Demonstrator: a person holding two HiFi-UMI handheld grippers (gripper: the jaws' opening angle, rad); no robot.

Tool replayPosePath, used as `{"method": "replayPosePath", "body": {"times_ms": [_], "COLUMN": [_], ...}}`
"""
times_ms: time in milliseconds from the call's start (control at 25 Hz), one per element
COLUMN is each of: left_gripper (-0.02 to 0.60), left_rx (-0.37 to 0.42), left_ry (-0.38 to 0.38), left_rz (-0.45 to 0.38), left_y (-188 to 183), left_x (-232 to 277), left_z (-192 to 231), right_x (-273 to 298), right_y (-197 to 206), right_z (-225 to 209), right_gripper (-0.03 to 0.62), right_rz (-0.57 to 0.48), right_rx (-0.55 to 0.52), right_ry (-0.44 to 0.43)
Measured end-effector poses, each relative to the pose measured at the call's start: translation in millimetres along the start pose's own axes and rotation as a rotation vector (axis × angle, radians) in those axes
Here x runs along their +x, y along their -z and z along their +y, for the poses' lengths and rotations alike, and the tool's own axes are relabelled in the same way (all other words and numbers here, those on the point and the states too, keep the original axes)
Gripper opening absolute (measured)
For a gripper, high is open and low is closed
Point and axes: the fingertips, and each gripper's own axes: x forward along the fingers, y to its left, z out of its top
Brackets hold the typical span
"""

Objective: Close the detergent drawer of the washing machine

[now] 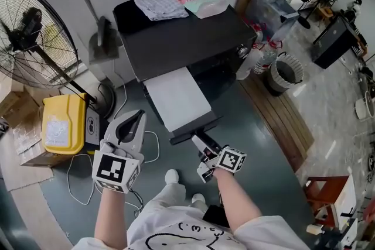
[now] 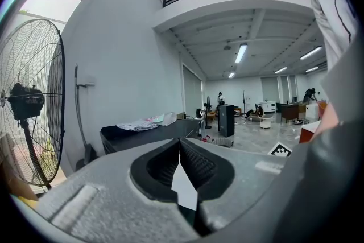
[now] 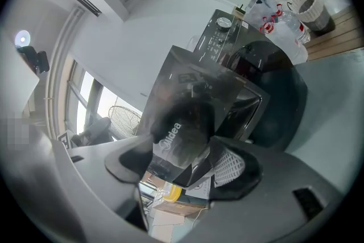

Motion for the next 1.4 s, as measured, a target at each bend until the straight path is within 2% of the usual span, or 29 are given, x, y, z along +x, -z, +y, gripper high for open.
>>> {"method": "replayPosePath", "body": {"times_ms": [400,800,1040,1240,1400], "left_gripper": [0.017,0.017,0.017,0.017,0.017], "left_rx": [-0.018,-0.025,-0.041,-0.049,-0.046], "left_ry": [-0.005,0.006,0.003,0.002,-0.009], "left_rz": [-0.01,-0.018,-0.016,-0.01,-0.004], "left_y": [1.1,3.0,5.6,8.5,8.3], "left_x": [14.8,20.4,22.3,26.7,30.3], "left_z": [28.7,48.1,48.1,44.6,41.0], "right_x": [19.3,44.6,48.4,49.2,55.4], "right_y": [0.1,-10.3,-17.5,-15.0,-19.3], "right_z": [-9.7,-1.4,4.5,-6.8,-0.1], "right_gripper": [0.296,0.296,0.298,0.298,0.298], "right_rz": [0.014,-0.039,-0.041,-0.02,-0.013], "right_rx": [-0.001,-0.002,-0.03,-0.009,-0.018], "right_ry": [0.017,0.012,-0.003,0.032,-0.006]}}
